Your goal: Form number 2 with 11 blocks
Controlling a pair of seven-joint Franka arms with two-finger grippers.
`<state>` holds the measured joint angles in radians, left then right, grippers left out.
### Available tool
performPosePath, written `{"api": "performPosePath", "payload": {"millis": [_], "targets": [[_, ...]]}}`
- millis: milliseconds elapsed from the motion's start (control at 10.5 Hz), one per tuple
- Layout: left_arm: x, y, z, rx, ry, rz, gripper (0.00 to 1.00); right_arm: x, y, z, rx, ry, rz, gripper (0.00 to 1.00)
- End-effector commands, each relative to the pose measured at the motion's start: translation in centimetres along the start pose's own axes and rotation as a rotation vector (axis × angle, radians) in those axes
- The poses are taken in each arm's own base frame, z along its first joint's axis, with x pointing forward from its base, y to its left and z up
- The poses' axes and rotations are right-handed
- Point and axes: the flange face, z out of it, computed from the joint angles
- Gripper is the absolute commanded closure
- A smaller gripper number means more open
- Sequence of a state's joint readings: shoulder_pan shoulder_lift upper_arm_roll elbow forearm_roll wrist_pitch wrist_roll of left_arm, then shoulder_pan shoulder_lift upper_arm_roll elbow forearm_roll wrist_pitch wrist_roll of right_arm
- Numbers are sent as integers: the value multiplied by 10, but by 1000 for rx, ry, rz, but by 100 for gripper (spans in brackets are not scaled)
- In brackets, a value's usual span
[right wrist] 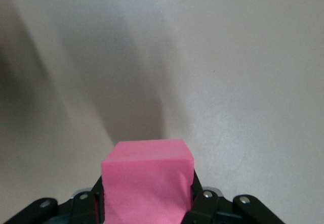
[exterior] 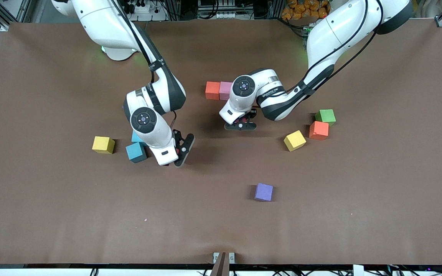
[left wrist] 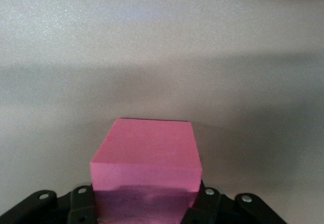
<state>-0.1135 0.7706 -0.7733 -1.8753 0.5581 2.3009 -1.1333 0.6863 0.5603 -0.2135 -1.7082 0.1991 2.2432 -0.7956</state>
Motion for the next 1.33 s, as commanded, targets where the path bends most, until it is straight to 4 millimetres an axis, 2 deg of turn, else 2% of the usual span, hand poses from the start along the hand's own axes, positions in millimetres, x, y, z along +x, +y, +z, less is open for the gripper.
{"api": "performPosePath", "payload": {"millis": [0,285,380,475,759,1044,1234], "targets": [[-9,-9,8,45,-3,29,69,-17,-14,-10,21,9,-46,61],[-8,-12,10,56,-10,21,63,-16,-17,-13,21,11,-78,61],[-5,-13,8,56,-9,3,21,-17,-19,-13,23,9,-81,61],[-2,-13,5,52,-4,-4,0,-18,-20,-11,26,6,-82,61],[6,-5,-10,28,12,-41,0,-15,-27,-7,32,0,-99,61],[12,16,-58,30,2,-102,0,-14,-29,-5,33,-4,-122,61],[17,10,-98,47,52,-130,0,-13,-29,-4,34,-3,-128,61]]}}
